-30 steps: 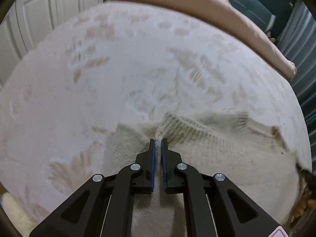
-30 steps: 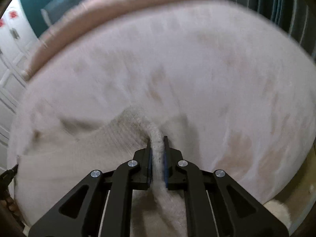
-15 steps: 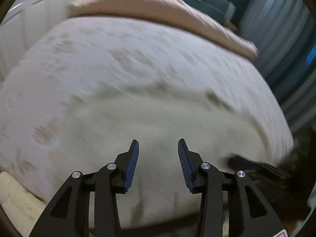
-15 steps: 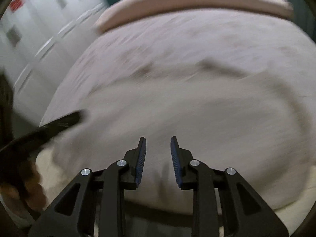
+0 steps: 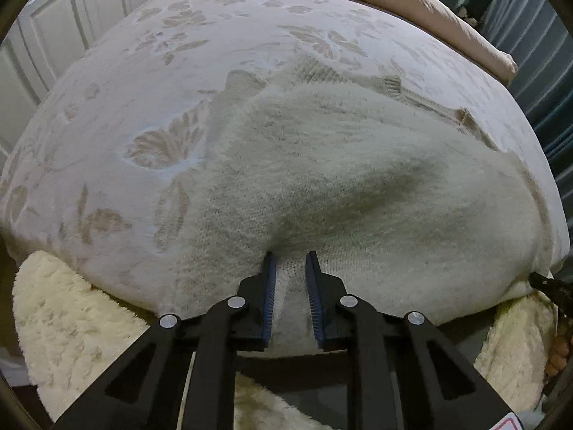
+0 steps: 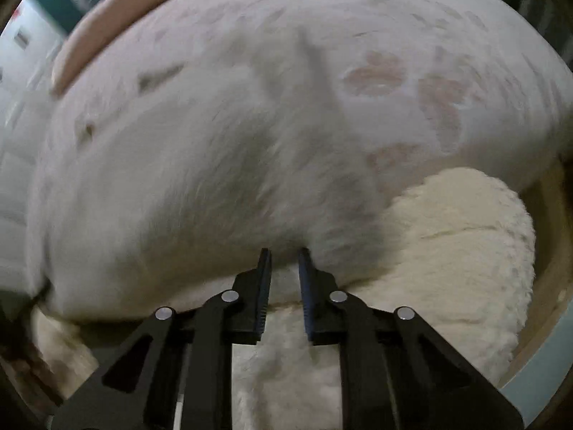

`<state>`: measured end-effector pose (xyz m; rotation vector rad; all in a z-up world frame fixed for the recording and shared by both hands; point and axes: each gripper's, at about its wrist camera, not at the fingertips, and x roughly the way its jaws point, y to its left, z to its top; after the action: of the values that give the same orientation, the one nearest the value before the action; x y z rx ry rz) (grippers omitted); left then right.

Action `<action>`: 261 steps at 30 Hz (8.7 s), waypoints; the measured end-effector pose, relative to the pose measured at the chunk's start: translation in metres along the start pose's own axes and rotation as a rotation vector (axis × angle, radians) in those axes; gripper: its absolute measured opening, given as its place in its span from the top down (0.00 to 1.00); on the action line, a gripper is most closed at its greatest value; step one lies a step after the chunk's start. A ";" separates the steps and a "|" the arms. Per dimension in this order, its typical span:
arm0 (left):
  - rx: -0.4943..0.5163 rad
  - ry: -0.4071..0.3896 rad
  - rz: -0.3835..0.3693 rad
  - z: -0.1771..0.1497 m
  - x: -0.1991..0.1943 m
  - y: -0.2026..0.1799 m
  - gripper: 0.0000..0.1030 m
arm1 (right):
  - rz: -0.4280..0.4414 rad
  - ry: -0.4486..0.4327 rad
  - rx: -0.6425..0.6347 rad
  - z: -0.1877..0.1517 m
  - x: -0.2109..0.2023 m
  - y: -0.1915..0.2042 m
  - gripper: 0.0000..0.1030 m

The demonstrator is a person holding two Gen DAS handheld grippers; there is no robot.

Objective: Fold small clothes

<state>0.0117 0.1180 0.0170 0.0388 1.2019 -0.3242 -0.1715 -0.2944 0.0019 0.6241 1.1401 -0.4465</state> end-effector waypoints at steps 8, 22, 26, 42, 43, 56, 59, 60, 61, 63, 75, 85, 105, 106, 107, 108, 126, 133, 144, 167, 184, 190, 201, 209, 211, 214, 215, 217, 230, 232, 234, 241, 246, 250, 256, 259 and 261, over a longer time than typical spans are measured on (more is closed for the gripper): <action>0.079 -0.059 -0.030 0.022 -0.001 -0.057 0.71 | 0.063 -0.059 -0.221 -0.002 -0.003 0.078 0.75; 0.109 -0.021 0.081 0.015 0.032 -0.071 0.58 | 0.006 -0.047 -0.287 -0.006 0.029 0.124 0.67; 0.080 -0.065 -0.002 0.028 0.007 -0.075 0.58 | 0.058 -0.101 -0.319 0.005 0.001 0.146 0.67; 0.007 -0.147 0.013 0.096 0.015 -0.066 0.35 | 0.043 -0.236 -0.369 0.052 -0.008 0.169 0.37; -0.016 -0.160 0.017 0.102 0.012 -0.058 0.33 | 0.031 -0.261 -0.341 0.062 -0.012 0.156 0.33; -0.192 -0.036 -0.095 0.140 0.070 -0.001 0.81 | -0.028 -0.134 -0.133 0.133 0.059 0.078 0.82; -0.171 -0.102 -0.143 0.152 0.047 -0.006 0.93 | 0.030 -0.218 -0.157 0.137 0.029 0.093 0.93; -0.167 -0.132 -0.153 0.156 0.037 -0.007 0.94 | 0.073 -0.279 -0.155 0.140 0.007 0.098 0.93; -0.163 -0.163 -0.154 0.161 0.028 -0.007 0.94 | 0.098 -0.325 -0.148 0.143 -0.010 0.100 0.93; -0.172 -0.221 -0.162 0.173 0.010 -0.007 0.94 | 0.139 -0.404 -0.129 0.149 -0.036 0.099 0.93; -0.109 -0.122 0.056 0.176 0.079 -0.009 0.84 | -0.044 -0.245 -0.076 0.155 0.040 0.086 0.85; 0.180 -0.152 -0.069 0.096 -0.002 -0.104 0.87 | 0.181 -0.110 -0.391 0.029 0.016 0.196 0.85; 0.200 0.034 0.076 0.011 0.026 -0.094 0.80 | -0.137 -0.060 -0.199 -0.002 0.001 0.076 0.78; 0.194 0.037 0.071 0.010 0.025 -0.094 0.78 | -0.115 -0.079 -0.217 -0.002 -0.006 0.085 0.78; 0.189 0.039 0.070 0.009 0.025 -0.093 0.76 | -0.088 -0.092 -0.232 -0.003 -0.011 0.094 0.78; 0.187 0.041 0.072 0.009 0.026 -0.092 0.76 | -0.057 -0.096 -0.252 -0.004 -0.014 0.106 0.76; 0.100 0.040 0.050 -0.001 0.013 -0.067 0.66 | 0.095 -0.014 -0.476 -0.018 0.022 0.223 0.69; 0.093 0.039 0.050 -0.002 0.018 -0.064 0.65 | 0.065 -0.014 -0.531 -0.014 0.031 0.245 0.65; -0.098 0.015 0.015 0.002 -0.018 -0.003 0.54 | 0.073 0.030 -0.592 -0.020 0.058 0.293 0.60; -0.229 0.031 0.106 0.016 0.004 0.051 0.33 | 0.063 0.025 -0.556 0.024 0.083 0.317 0.52; -0.222 0.053 0.077 0.022 0.029 0.035 0.20 | -0.120 -0.192 -0.225 0.082 0.009 0.146 0.50; -0.254 0.061 0.085 0.024 0.038 0.034 0.17 | -0.210 -0.201 -0.086 0.116 0.017 0.057 0.44; -0.207 0.060 0.147 0.038 0.037 0.022 0.17 | -0.081 -0.329 -0.200 0.138 0.005 0.088 0.93; -0.234 0.059 0.143 0.044 0.044 0.020 0.16 | -0.215 -0.201 -0.182 0.137 0.055 0.084 0.87; -0.238 0.054 0.130 0.043 0.046 0.022 0.15 | -0.180 -0.245 -0.162 0.125 0.030 0.098 0.85; -0.261 0.050 0.103 0.043 0.048 0.028 0.14 | 0.008 -0.191 -0.201 0.097 0.011 0.130 0.83; -0.270 0.050 0.097 0.043 0.049 0.029 0.14 | 0.060 -0.157 -0.226 0.086 0.009 0.142 0.83; -0.298 0.046 0.071 0.043 0.048 0.031 0.14 | 0.139 -0.069 -0.303 0.054 0.016 0.172 0.81; -0.198 -0.040 -0.153 0.068 0.003 -0.003 0.89 | 0.090 -0.002 -0.517 0.006 0.059 0.223 0.74; -0.130 -0.092 -0.200 0.074 -0.023 -0.027 0.89 | 0.146 0.014 -0.461 0.009 0.056 0.215 0.71; -0.061 -0.126 -0.242 0.077 -0.041 -0.052 0.89 | 0.209 0.029 -0.395 0.015 0.054 0.209 0.67; 0.237 -0.131 -0.394 0.076 -0.056 -0.179 0.90 | 0.274 0.009 -0.207 0.024 0.026 0.153 0.66; 0.343 0.006 -0.421 0.059 -0.001 -0.252 0.90 | 0.194 -0.044 -0.098 0.029 0.010 0.088 0.66; 0.416 0.104 -0.357 0.039 0.053 -0.284 0.87 | 0.133 -0.057 -0.004 0.028 0.006 0.044 0.64; 0.466 0.024 -0.328 0.029 0.026 -0.290 0.45 | 0.169 -0.091 0.055 0.034 -0.011 0.026 0.55; 0.453 -0.055 -0.328 0.028 -0.010 -0.269 0.31 | 0.226 -0.118 0.041 0.047 -0.022 0.033 0.44; 0.453 -0.089 -0.308 0.025 -0.027 -0.250 0.25 | 0.282 -0.119 0.034 0.053 -0.025 0.044 0.32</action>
<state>-0.0412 -0.1194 0.0866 0.2305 1.0254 -0.8568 -0.1168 -0.2960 0.0497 0.7661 0.9167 -0.2580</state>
